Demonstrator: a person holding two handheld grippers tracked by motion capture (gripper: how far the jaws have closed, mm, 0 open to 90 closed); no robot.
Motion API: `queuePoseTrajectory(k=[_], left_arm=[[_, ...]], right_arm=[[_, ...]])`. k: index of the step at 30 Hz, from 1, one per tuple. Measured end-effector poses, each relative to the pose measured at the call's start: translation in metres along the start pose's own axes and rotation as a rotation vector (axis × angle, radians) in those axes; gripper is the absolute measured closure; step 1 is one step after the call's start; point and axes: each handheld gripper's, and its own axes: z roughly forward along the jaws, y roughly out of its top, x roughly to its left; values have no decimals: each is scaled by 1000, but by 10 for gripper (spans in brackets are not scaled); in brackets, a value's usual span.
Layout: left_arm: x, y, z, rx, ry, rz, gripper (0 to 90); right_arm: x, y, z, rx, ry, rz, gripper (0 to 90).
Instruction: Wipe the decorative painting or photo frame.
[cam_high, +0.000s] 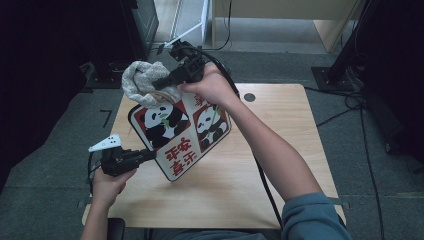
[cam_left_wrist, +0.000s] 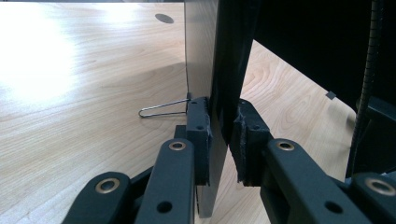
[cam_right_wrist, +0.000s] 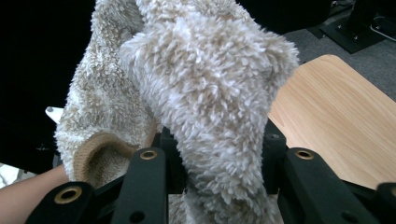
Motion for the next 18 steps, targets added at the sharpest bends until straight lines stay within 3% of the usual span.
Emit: queuePoseTrajectory(k=[18], left_arm=[[2,0,-1,1,11,-3,790]], right_arm=[[-13,-3,-12,-14,-24,30,649]])
